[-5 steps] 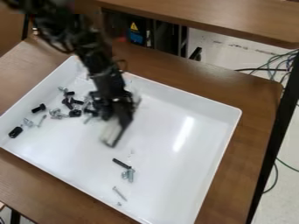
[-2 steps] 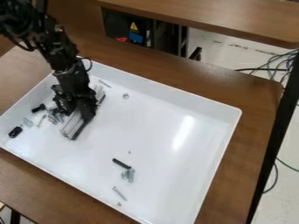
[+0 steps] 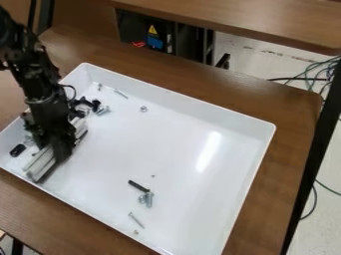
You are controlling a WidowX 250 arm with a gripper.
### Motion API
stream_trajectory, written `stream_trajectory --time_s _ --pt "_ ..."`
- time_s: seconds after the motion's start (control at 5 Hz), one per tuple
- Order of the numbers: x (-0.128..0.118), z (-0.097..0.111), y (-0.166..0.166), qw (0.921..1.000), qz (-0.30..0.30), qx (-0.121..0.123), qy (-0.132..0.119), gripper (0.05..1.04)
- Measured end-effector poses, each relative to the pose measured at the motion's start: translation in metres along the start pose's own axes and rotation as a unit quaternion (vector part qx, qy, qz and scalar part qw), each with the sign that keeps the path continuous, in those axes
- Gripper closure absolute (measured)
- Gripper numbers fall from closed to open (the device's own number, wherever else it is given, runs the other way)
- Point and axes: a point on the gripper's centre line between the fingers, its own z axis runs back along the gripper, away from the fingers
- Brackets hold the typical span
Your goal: Sweep into pile
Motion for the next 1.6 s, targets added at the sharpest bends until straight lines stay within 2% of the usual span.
stream_trajectory --time_s 0.2,0.4,0.6,0.8,1.0,1.2,1.4,1.6 --pt "0.016 0.022 -0.052 0.9978 -0.057 -0.004 -0.034 0.725" --pt "0.02 0.021 -0.103 0.9927 -0.116 -0.008 -0.034 0.725" --pt "0.013 0.012 -0.149 0.9881 -0.149 -0.016 -0.032 0.725" --pt "-0.004 0.001 -0.197 0.9831 -0.172 -0.055 -0.032 0.725" --pt "-0.011 -0.004 -0.239 0.9821 -0.161 -0.088 -0.04 0.725" --pt "-0.017 -0.017 -0.24 0.9846 -0.152 -0.082 -0.029 0.725" --pt "-0.018 -0.024 -0.214 0.9879 -0.133 -0.071 -0.034 0.725" --pt "-0.014 -0.027 -0.175 0.9921 -0.102 -0.053 -0.05 0.725"
